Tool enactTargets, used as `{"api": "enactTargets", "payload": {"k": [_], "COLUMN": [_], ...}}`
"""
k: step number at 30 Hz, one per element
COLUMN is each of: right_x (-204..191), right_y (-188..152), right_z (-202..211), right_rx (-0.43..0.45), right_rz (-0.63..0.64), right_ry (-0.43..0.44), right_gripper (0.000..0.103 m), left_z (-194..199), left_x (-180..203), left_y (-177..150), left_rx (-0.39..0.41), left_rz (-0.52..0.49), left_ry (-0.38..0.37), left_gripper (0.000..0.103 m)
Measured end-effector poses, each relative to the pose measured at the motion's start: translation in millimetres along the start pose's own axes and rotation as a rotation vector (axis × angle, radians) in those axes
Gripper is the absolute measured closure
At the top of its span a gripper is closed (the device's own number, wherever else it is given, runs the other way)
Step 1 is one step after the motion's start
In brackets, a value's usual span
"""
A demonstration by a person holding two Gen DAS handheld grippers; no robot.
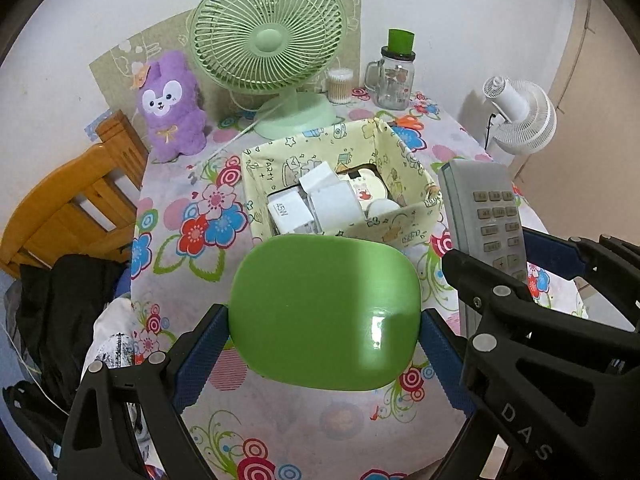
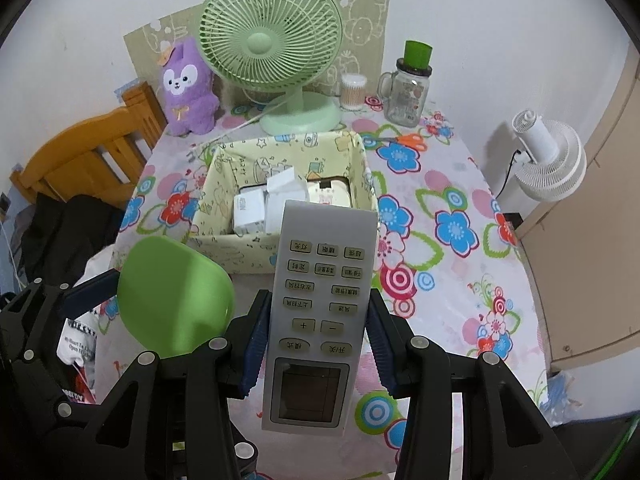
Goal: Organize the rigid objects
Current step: 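Carry the green lid with the left tool while the right tool carries the remote over the box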
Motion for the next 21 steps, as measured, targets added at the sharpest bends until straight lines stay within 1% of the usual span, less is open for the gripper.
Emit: {"api": "enactTargets", "payload": {"k": [9, 21], "right_x": [-0.1, 2.8], "right_y": [17.9, 58.4], "right_z": [-10.4, -33.1], "right_rx": [-0.008, -0.024], "right_rz": [0.022, 0.061], "right_ry": [0.025, 0.065], "right_gripper": [0.054, 0.054], "left_z": [-7.1, -23.7], "left_x": [-5.7, -13.3], "left_y": [14.8, 48.6], "left_rx": [-0.002, -0.005], "left_rz": [0.027, 0.067], "left_ry": [0.031, 0.065], "left_gripper": [0.008, 0.008]}}
Point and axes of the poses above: each gripper's, at about its wrist camera, not at the fingertips, and z roughly against the way its jaws point, x to its right, y to its top, the point moved 2 cm from there along -z, roughly the way its jaws point, and after that the axes turned 12 degrees about -z, right-handed, at the moved point
